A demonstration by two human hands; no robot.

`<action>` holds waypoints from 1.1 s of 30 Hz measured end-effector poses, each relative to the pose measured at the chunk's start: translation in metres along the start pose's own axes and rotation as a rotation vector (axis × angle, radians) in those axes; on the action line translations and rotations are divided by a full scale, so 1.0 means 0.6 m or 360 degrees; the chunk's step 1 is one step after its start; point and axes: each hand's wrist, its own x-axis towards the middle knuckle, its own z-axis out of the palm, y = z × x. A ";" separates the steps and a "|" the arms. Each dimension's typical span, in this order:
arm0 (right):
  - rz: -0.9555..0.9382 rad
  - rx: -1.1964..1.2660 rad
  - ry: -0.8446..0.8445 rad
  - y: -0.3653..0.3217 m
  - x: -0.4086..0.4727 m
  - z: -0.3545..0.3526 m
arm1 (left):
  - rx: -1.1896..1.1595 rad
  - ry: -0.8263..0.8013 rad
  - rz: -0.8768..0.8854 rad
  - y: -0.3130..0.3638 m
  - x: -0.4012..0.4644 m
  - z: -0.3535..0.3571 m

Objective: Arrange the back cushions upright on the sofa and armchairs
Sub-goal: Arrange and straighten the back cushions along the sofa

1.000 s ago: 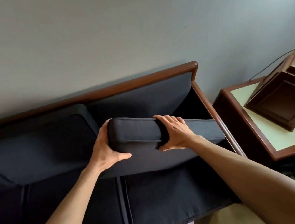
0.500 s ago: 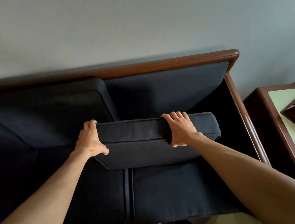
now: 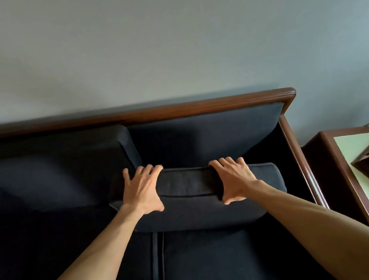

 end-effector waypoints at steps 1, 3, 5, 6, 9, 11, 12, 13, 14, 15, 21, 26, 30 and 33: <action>0.0025 -0.0010 0.0005 0.020 0.000 -0.010 | -0.0010 0.0021 0.0029 0.013 0.017 -0.010; 0.0066 -0.0030 0.0028 0.060 0.003 -0.032 | -0.0059 0.0032 0.0059 0.041 0.051 -0.030; 0.0077 -0.0069 0.0050 0.094 0.008 -0.048 | -0.0116 0.0007 0.0056 0.065 0.075 -0.040; 0.0075 -0.0094 0.0060 0.105 0.010 -0.051 | -0.0131 -0.0009 0.0049 0.073 0.081 -0.039; 0.0066 -0.0161 0.0101 0.126 0.023 -0.047 | -0.0109 0.0047 0.0032 0.087 0.096 -0.024; 0.0082 -0.0180 0.0146 0.141 0.032 -0.047 | -0.0079 0.0113 0.0031 0.093 0.115 -0.023; 0.0098 -0.0185 0.0165 0.151 0.036 -0.047 | -0.0060 0.0132 0.0041 0.097 0.127 -0.026; 0.0109 -0.0185 0.0175 0.161 0.040 -0.048 | -0.0050 0.0134 0.0053 0.101 0.138 -0.030; 0.0112 -0.0177 0.0174 0.169 0.044 -0.047 | -0.0047 0.0117 0.0064 0.103 0.148 -0.032; 0.0108 -0.0164 0.0165 0.174 0.049 -0.046 | -0.0045 0.0092 0.0070 0.103 0.156 -0.033; 0.0107 -0.0028 0.0224 0.200 0.098 -0.045 | -0.0149 -0.0016 0.0030 0.079 0.220 -0.052; 0.0199 0.0086 0.0247 0.238 0.113 -0.037 | -0.0228 -0.0032 -0.0040 0.079 0.268 -0.060; 0.0193 0.0114 0.0372 0.245 0.117 -0.020 | -0.0103 0.0112 -0.0007 0.084 0.272 -0.042; 0.0268 0.0053 0.0410 0.257 0.137 -0.023 | -0.0032 0.0336 0.0051 0.086 0.271 -0.019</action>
